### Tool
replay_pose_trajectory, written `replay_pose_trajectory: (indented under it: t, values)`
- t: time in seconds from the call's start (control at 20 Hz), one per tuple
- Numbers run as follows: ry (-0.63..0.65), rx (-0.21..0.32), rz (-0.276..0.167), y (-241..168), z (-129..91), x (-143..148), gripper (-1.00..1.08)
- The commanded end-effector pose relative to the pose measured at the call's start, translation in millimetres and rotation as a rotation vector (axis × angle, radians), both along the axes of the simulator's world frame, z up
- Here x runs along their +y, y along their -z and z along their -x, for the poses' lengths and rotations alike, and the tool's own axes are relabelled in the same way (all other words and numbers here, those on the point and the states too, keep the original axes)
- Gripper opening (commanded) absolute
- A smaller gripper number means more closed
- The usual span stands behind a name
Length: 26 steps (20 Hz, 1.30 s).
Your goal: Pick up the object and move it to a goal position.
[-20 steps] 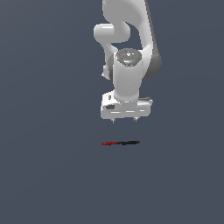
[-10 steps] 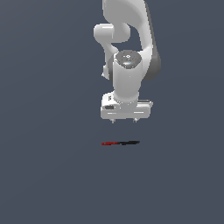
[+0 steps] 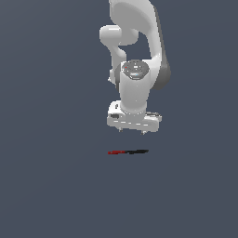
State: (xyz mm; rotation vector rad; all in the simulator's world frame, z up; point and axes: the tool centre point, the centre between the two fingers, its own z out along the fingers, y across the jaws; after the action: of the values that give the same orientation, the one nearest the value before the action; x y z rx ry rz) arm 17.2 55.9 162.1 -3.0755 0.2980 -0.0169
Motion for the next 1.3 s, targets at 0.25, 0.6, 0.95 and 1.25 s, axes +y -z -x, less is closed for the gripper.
replay_pose_trajectory:
  t: [0.25,0.6,0.95,1.25]
  values:
    - [0.204,0.016,-0.003,16,-5,0,1.00]
    - [0.400,0.030,-0.002,32,-10,-1,1.00]
    - [0.594,0.041,0.002,47,-15,-2,1.00]
    - [0.760,0.048,0.007,60,-19,-2,1.00]
